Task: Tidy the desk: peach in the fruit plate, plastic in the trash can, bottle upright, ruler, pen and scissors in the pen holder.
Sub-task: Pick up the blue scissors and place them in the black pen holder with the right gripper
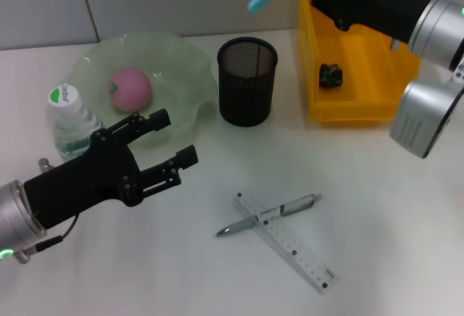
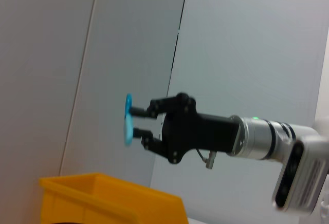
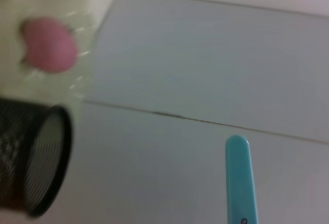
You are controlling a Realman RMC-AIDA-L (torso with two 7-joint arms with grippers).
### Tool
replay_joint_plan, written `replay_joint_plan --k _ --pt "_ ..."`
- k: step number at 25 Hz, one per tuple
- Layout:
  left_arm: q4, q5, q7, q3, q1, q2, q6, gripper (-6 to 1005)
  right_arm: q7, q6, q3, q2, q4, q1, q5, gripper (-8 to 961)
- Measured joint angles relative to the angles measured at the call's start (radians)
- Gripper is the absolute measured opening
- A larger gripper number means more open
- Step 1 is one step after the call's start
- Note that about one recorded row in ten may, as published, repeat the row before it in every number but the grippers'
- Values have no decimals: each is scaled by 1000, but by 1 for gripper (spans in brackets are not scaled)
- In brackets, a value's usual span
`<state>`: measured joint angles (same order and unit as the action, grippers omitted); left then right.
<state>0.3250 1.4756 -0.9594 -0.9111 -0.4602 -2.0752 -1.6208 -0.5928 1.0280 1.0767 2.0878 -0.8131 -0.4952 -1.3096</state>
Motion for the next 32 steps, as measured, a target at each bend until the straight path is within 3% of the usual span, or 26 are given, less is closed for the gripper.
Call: replay_joint_plan --k 1,2,6,15,24,26,32 --pt "-12 -4 23 0 0 -2 5 790 -143 -10 2 0 47 -10 27 240" --pt "-12 -4 23 0 0 -2 5 790 -143 -10 2 0 47 -10 27 240" --pt "-60 -35 85 0 -3 -3 12 790 -443 -11 5 -2 111 -25 91 241" --pt "-125 -72 177 -1 -8 -3 23 789 -709 -47 37 -3 121 -18 89 241" --pt "-172 -103 283 0 -11 -5 26 788 -894 -223 179 4 103 -27 126 242" --pt "-179 -110 303 0 -10 -5 26 788 -985 -254 257 5 101 -28 241 242" --pt "-182 -114 321 0 -5 -5 26 787 -1125 -296 340 4 103 -26 361 242"
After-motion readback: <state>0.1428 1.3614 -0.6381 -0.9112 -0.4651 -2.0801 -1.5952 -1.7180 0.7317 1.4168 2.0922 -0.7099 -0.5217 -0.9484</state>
